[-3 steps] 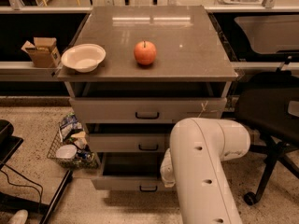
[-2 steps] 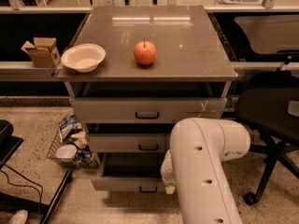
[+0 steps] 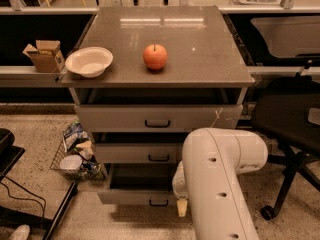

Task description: Open bottom drawer

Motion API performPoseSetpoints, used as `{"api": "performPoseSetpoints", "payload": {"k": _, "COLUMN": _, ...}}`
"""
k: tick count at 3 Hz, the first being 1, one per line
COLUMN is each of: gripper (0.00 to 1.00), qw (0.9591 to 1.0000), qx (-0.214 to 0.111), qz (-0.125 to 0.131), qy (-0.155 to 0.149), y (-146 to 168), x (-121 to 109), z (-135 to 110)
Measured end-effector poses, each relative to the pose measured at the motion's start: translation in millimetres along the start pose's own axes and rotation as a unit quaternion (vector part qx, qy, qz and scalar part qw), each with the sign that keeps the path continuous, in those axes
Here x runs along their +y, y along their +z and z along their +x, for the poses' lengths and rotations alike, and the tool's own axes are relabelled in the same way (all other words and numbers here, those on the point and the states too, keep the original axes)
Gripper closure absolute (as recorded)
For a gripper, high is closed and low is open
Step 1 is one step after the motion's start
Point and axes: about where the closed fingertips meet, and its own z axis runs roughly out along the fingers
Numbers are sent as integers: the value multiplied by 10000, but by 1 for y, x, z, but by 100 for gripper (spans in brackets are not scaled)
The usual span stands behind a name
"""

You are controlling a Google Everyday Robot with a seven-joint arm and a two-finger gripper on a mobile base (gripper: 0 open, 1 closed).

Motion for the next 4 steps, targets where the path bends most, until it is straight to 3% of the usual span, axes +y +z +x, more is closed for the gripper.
{"api": "performPoseSetpoints", "payload": {"k": 1, "gripper": 7, "qw": 9997, "qx": -62, "qz": -148, "qy": 164, "y": 13, "x": 14, "z": 6}}
{"api": "performPoseSetpoints", "payload": {"k": 2, "gripper": 24, "qw": 9979, "qx": 135, "qz": -481, "qy": 404, "y": 17, "x": 45, "z": 18}}
{"api": "performPoseSetpoints", "payload": {"k": 4, "gripper": 70, "qw": 9926, "qx": 547, "qz": -991, "qy": 436, "y": -8, "x": 109, "z": 7}}
